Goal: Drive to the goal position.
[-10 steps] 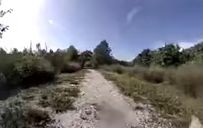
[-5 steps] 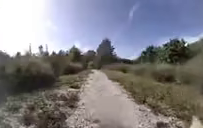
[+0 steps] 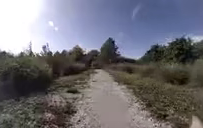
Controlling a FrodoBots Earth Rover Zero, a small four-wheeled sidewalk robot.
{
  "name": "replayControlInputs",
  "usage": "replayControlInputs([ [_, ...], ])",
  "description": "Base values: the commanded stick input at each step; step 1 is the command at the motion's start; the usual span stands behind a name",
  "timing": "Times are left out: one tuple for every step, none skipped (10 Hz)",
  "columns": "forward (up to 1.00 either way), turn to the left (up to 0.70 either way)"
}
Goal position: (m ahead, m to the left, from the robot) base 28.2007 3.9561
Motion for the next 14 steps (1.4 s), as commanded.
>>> replayControlInputs([
  [0.85,0.0],
  [0.85,0.0],
  [0.85,0.0],
  [0.85,0.0],
  [0.85,0.0],
  [0.85,0.0],
  [0.85,0.0],
  [0.85,0.0],
  [0.85,0.0],
  [0.85,0.0],
  [0.85,0.0],
  [0.85,0.0],
  [0.85,0.0],
  [0.85,0.0],
])
